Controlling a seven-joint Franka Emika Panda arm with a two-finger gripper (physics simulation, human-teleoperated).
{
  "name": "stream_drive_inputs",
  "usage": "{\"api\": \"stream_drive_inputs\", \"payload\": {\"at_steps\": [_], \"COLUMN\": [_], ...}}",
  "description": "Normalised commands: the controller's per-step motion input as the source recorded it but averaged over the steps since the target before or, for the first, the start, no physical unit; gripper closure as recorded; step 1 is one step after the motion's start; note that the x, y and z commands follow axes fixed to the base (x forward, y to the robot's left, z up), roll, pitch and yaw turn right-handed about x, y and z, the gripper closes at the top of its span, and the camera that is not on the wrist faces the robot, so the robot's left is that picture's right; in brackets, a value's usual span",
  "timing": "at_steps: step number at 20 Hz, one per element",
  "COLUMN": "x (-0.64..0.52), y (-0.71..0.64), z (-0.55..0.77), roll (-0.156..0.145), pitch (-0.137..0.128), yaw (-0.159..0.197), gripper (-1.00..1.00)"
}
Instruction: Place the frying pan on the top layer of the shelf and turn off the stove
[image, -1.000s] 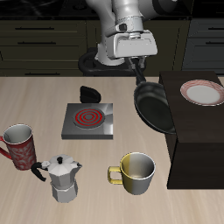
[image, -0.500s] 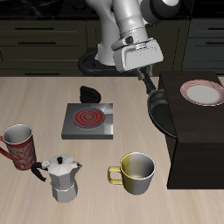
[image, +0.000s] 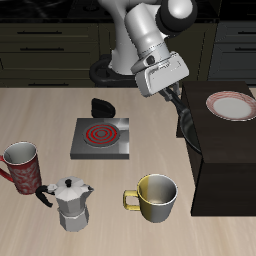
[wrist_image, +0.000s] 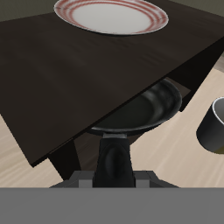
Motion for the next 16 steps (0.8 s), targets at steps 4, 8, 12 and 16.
{"api": "stream_drive_inputs", "payload": {"at_steps": [4,8,12,16], "x": [0.11,0.07,0.13,0.16], "y": [0.02,0.06,0.01,0.05], "z": [-0.02,-0.15,-0.10,0.05], "roll": [0.014,0.008,-0.013,-0.023], "pitch": [0.017,0.021,0.000,-0.012], "yaw": [0.018,0.009,-0.022,-0.016], "gripper": [1.00,1.00,1.00,1.00]}}
